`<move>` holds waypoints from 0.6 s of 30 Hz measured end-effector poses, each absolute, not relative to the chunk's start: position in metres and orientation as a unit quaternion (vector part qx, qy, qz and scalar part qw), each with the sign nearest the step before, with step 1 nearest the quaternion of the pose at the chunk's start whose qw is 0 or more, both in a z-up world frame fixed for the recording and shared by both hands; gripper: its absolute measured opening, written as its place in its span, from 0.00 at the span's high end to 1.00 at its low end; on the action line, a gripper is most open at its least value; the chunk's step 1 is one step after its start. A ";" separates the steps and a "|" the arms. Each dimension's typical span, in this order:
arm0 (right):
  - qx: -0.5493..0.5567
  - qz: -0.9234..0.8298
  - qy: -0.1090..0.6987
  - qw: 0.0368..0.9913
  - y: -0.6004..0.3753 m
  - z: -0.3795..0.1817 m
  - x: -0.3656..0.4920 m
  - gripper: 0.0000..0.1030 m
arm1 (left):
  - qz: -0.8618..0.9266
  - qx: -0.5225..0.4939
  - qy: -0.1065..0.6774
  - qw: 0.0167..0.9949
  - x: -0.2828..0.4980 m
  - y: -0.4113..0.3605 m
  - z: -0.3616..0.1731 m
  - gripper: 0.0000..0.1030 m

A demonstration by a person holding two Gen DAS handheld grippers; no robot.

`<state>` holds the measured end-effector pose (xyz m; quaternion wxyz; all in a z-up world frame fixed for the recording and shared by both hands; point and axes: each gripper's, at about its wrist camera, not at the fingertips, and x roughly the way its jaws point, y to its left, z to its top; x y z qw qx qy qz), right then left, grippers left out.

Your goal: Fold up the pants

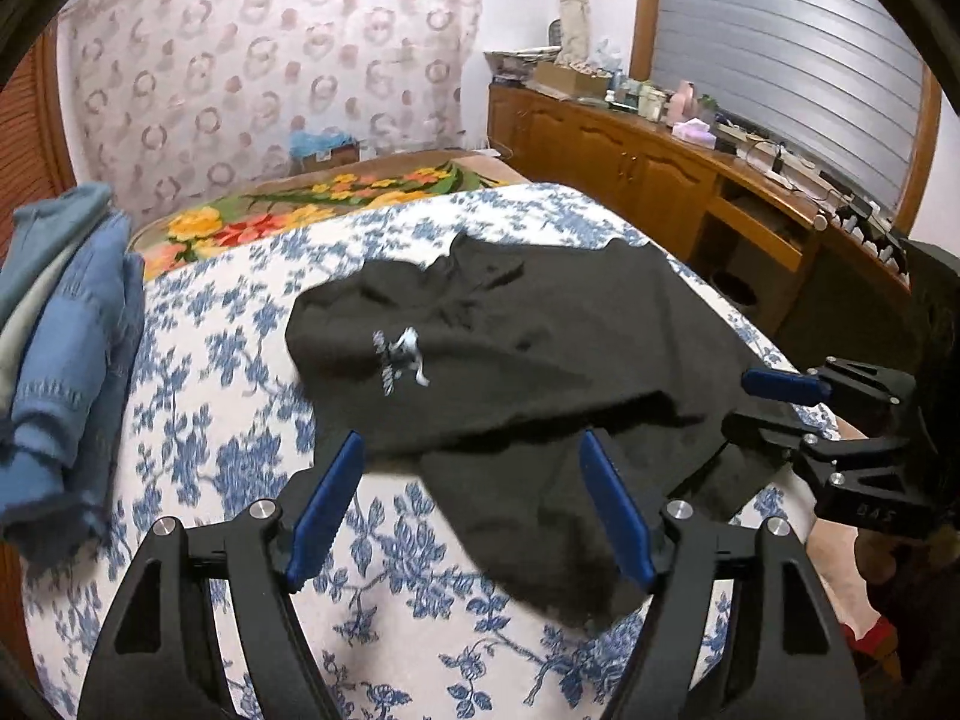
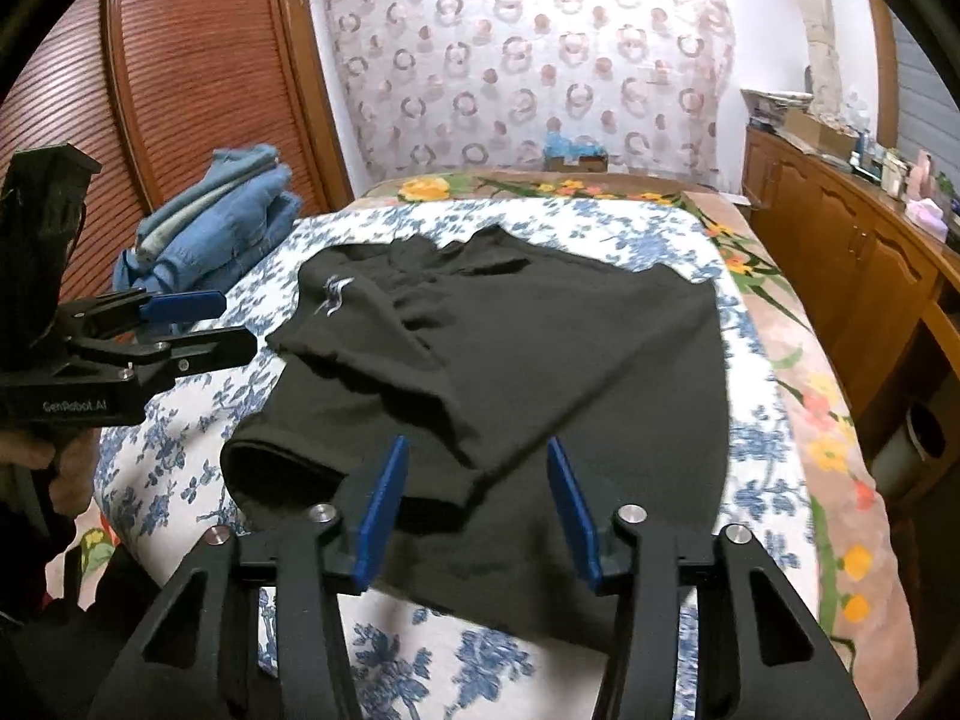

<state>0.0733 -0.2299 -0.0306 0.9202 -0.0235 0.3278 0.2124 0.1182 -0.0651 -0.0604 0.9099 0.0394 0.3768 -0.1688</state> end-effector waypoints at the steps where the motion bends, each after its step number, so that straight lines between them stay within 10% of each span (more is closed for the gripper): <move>1: -0.025 0.214 0.332 0.918 -0.228 -0.033 0.076 0.56 | -0.169 0.037 0.377 0.910 0.118 -0.064 -0.062 0.27; 18: -0.027 0.245 0.333 0.910 -0.220 -0.028 0.084 0.96 | -0.164 0.029 0.393 0.905 0.110 -0.057 -0.081 0.27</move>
